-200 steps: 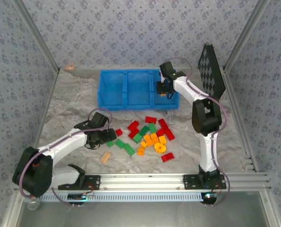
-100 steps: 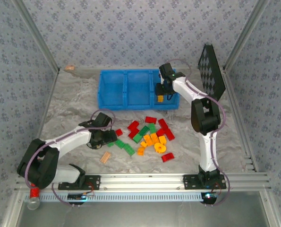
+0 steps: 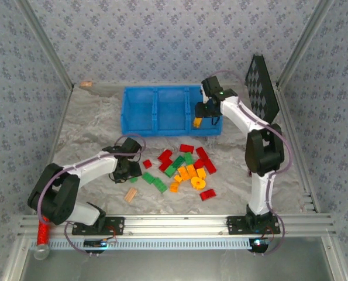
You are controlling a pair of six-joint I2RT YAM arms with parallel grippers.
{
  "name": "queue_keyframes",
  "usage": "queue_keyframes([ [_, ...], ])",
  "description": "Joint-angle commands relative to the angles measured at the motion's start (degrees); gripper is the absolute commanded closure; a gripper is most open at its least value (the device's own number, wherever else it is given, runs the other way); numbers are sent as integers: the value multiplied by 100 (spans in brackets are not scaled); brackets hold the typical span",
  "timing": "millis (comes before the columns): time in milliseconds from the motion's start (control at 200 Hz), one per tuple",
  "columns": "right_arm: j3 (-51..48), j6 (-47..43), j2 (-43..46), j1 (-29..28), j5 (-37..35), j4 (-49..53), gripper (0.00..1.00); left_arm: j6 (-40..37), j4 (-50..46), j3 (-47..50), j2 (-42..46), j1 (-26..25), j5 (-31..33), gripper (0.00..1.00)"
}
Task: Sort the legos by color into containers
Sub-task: Pick up the lego from the middle-left of the table.
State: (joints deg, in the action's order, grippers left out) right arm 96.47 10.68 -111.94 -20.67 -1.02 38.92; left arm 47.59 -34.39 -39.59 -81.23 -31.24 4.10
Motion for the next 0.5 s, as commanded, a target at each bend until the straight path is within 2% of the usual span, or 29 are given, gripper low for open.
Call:
queue_keyframes([
  [0,-472,-117,647,-51,-29,256,46,-39,954,42,-374,-129,-802,40],
  [305,-1993,121,1755,-28,-311,434,45,-27,998,-24,-569,-224,-990,59],
  [495,-2692,406,2183,-17,-98,415,44,-53,882,-97,-522,-242,-977,71],
])
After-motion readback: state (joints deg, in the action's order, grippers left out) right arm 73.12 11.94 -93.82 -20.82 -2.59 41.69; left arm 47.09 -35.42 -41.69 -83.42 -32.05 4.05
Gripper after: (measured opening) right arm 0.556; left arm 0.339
